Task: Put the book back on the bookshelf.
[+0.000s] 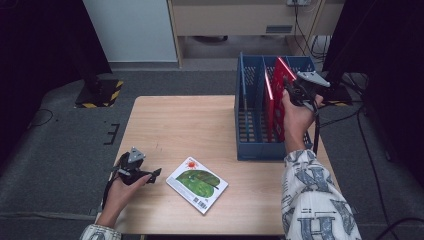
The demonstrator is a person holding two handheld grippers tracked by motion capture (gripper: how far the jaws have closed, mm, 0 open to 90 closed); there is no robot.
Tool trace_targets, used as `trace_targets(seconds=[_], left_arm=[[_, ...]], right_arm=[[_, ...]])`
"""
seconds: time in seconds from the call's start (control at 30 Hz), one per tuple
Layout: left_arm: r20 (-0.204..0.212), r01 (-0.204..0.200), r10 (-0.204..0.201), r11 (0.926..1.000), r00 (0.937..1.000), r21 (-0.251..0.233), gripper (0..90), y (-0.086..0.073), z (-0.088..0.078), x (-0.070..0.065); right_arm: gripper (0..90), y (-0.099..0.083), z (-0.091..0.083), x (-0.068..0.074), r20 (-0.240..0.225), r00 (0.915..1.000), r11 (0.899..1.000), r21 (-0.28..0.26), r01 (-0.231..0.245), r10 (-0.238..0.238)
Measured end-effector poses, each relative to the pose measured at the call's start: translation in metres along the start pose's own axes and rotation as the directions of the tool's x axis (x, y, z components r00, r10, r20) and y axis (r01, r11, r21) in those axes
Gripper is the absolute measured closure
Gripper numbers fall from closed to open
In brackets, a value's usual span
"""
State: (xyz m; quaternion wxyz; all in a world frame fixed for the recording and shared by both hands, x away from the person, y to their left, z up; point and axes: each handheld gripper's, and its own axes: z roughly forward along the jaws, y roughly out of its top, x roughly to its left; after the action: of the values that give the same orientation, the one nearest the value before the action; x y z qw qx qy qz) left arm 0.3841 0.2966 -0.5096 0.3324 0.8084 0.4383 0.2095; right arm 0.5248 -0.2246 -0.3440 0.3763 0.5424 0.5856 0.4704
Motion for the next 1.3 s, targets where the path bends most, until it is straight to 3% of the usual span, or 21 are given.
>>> trace_targets(seconds=[0.57,0.83,1.3], left_arm=[[-0.003,-0.006,0.006,1.0,1.0,0.004,2.8,0.0,0.0,-0.001],[-0.004,-0.008,0.008,1.0,1.0,0.003,2.9,0.001,0.0,-0.001],[-0.004,-0.01,0.01,0.9999,0.9999,0.001,2.9,0.002,-0.001,-0.003]], right_arm=[[79.5,-0.019,0.004,-0.003,0.008,0.9999,0.998,0.059,0.01,-0.01],[78.9,-0.021,-0.001,0.002,0.003,0.9992,0.997,0.074,0.039,-0.04],[76.5,-0.021,-0.018,-0.002,-0.02,0.9993,0.991,0.128,0.034,-0.032]])
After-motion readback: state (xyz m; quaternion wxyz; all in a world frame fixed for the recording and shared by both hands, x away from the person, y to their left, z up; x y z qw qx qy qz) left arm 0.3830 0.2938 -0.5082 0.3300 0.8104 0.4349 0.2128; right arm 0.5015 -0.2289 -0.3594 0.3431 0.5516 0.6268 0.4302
